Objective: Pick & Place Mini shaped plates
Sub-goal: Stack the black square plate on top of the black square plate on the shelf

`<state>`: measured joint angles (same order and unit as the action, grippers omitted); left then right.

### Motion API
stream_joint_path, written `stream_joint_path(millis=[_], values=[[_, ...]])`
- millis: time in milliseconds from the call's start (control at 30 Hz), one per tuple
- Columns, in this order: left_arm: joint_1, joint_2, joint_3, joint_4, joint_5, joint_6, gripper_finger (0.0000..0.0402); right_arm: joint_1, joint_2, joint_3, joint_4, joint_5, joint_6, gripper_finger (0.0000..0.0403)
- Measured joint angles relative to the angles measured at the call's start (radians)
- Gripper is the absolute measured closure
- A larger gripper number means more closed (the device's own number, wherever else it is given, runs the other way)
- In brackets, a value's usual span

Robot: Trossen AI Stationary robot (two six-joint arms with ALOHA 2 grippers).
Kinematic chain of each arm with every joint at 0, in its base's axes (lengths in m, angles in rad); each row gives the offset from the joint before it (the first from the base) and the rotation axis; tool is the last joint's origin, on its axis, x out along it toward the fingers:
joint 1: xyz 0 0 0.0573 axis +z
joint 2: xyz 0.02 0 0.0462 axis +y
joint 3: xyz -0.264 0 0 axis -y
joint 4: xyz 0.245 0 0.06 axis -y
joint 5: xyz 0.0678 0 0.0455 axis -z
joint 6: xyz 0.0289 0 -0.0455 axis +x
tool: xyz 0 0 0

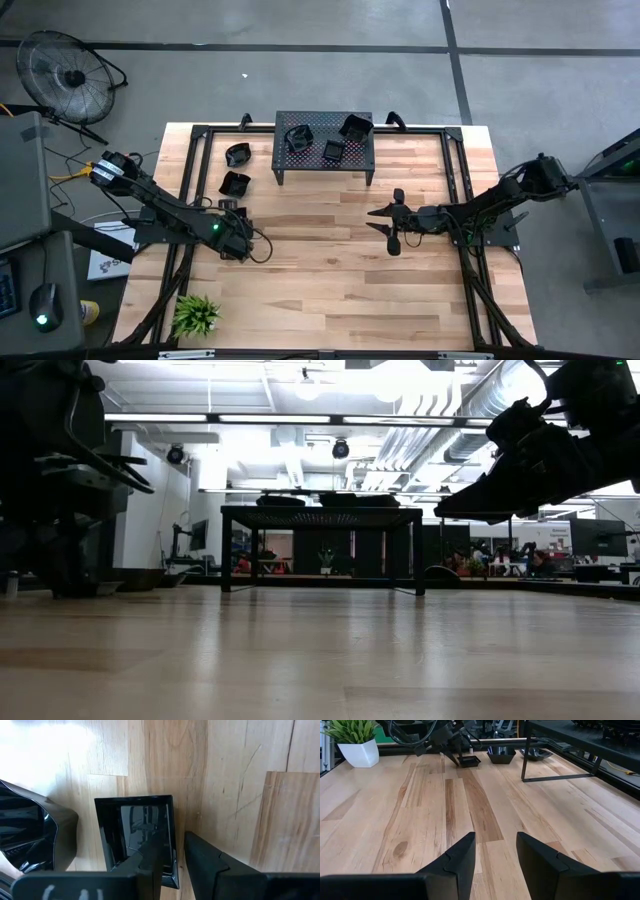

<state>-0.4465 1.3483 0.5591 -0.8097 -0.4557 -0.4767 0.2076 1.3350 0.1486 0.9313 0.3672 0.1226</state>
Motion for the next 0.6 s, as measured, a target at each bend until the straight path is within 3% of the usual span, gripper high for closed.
stream_joint_path(millis=[367,600], values=[[0.0,0.0,0.0,0.0,0.0,0.0,0.0332,0.0,0.0,0.0,0.0,0.0,0.0,0.0265],[0.0,0.0,0.001,0.0,0.0,0.0,0.0373,0.0,0.0,0.0,0.0,0.0,0.0,0.0265]])
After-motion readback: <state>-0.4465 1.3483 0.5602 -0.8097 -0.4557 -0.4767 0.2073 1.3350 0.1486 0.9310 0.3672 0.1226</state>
